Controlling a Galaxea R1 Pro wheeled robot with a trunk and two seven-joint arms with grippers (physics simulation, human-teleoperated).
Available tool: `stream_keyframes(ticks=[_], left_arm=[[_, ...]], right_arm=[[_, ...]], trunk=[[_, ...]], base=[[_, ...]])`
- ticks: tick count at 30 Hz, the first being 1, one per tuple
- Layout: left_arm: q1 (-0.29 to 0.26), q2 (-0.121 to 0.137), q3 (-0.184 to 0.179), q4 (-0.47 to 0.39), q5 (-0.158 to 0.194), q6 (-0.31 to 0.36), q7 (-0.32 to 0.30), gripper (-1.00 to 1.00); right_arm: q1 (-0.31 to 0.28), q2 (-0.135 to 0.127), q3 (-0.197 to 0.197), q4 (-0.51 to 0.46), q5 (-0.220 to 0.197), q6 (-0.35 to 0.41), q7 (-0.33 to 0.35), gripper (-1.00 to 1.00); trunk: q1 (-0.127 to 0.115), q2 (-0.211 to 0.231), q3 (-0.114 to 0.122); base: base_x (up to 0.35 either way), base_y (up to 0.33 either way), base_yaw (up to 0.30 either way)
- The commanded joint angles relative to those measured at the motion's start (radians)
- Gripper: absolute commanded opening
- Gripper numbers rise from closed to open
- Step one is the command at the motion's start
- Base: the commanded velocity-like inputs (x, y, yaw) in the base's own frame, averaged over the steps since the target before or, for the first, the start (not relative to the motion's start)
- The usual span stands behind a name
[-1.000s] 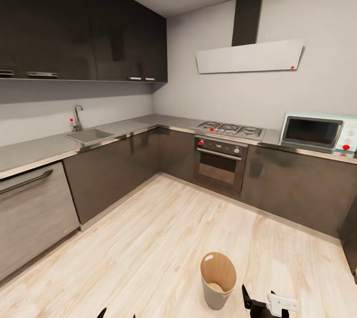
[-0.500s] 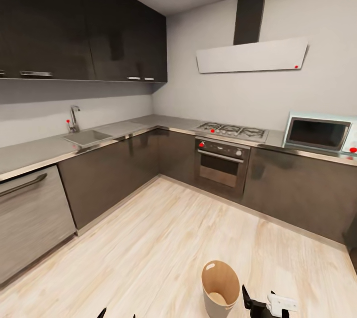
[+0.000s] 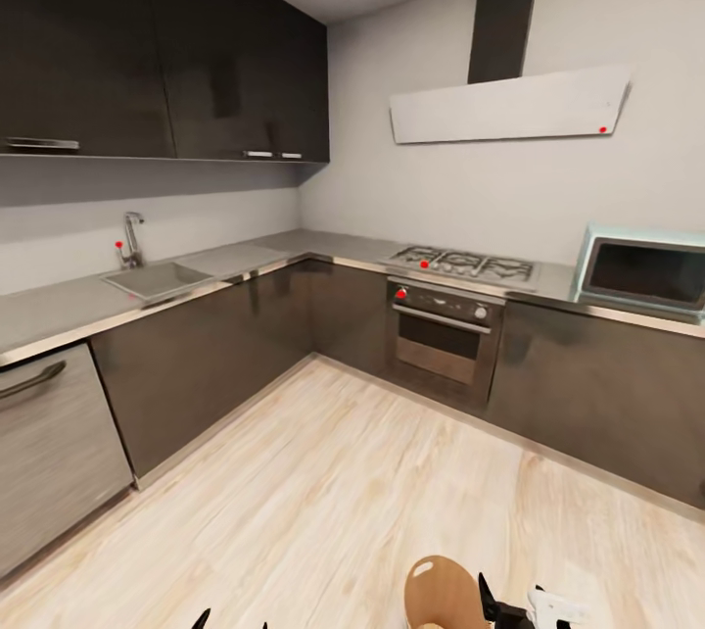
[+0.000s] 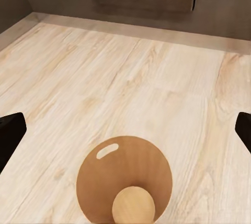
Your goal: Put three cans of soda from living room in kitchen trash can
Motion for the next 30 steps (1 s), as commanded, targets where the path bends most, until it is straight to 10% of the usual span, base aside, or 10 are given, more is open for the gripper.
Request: stream_keyframes(ticks=[1,30], left_arm=[[0.000,0.000,0.000,0.000,0.000,0.000,0.000,1.00],[0.000,0.000,0.000,0.000,-0.002,-0.017,0.000,1.00]], right_arm=[[0.000,0.000,0.000,0.002,0.000,0.000,0.000,1.00],[-0.001,-0.002,-0.003,0.008,0.002,-0.001,0.000,1.00]], trunk=[[0.000,0.000,0.000],[0.000,0.000,0.000]], base=[[0.286,0.000,0.000],[0.046,0.000,0.000]])
